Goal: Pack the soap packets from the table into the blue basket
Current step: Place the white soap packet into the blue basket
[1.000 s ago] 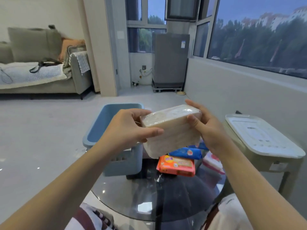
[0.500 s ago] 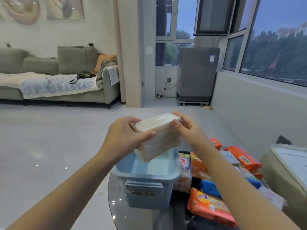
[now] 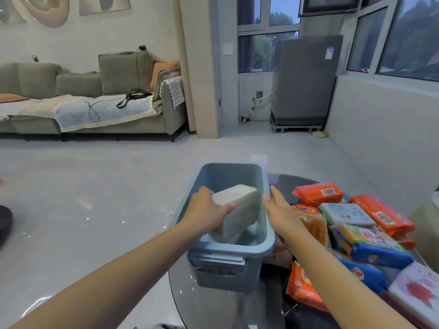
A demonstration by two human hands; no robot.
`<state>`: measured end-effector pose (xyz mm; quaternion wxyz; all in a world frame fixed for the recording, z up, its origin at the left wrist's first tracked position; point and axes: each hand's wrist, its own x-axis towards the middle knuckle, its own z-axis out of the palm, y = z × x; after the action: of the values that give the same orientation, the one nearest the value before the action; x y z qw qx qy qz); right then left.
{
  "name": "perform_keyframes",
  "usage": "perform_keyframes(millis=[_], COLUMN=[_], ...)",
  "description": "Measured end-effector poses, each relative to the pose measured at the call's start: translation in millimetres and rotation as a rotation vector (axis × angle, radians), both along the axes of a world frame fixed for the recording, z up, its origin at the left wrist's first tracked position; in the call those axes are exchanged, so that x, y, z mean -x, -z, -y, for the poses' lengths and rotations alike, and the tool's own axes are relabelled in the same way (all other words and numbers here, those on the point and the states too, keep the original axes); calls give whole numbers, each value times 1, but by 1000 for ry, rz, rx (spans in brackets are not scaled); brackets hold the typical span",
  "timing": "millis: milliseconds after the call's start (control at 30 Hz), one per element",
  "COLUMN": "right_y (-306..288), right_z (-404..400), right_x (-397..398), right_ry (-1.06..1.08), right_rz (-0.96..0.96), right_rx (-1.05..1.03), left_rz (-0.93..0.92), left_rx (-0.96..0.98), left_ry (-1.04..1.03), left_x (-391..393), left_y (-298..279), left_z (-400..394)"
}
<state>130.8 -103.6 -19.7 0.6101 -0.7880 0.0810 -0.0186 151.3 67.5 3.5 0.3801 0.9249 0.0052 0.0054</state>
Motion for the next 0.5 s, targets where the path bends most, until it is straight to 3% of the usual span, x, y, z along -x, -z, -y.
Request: perform_keyframes(millis=[233, 500], right_y=[-1, -3], right_z=[3, 4], right_x=[1, 3], right_ry=[-31, -28], right_rz=[-3, -3], right_rx=[-9, -9], left_rz=[-279, -536], left_rx=[9, -43], left_ry=[-70, 20], left_x=[-17, -20], left_y=[3, 10], left_z=[14, 22])
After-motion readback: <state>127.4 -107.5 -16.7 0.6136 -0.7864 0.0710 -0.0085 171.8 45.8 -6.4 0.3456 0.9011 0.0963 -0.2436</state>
